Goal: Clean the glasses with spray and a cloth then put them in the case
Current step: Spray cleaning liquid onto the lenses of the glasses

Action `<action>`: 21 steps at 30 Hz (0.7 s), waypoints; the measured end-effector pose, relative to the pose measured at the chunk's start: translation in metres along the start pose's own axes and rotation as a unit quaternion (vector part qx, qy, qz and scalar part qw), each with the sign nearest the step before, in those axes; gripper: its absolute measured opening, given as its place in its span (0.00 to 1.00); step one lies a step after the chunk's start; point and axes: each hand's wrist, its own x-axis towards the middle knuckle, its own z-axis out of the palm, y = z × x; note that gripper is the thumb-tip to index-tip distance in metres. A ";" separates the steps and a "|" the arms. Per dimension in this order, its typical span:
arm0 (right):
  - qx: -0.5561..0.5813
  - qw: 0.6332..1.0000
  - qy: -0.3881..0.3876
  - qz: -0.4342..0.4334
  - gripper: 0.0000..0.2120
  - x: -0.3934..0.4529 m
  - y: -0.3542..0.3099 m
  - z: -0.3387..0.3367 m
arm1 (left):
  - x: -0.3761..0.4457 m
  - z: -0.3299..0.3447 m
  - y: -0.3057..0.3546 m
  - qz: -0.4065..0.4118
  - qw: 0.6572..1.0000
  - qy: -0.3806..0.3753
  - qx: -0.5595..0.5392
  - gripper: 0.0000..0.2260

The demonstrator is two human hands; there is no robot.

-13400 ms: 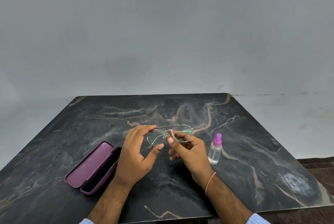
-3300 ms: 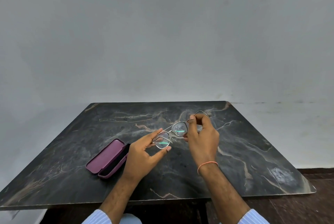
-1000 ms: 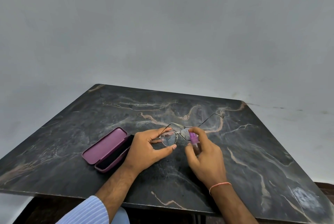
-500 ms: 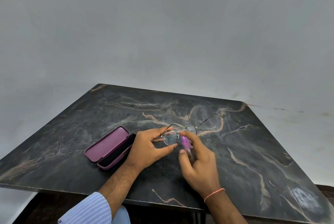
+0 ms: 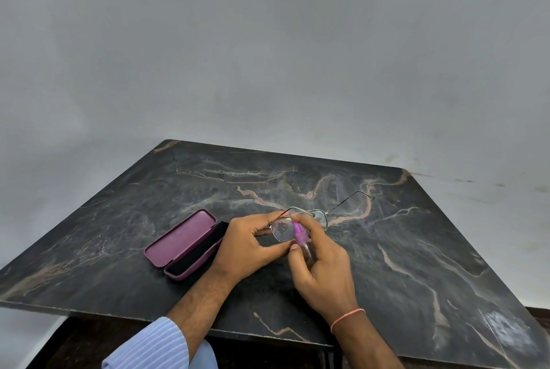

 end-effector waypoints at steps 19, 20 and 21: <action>-0.059 0.969 0.179 0.157 0.13 -0.003 0.071 -0.082 | -0.002 0.001 -0.003 -0.052 0.998 0.027 -0.001 0.27; -0.064 0.966 0.180 0.174 0.14 -0.003 0.075 -0.084 | -0.002 0.001 -0.003 -0.050 0.998 0.027 0.001 0.27; -0.068 0.963 0.177 0.189 0.15 -0.003 0.077 -0.085 | -0.002 0.001 -0.003 -0.047 0.999 0.027 0.003 0.27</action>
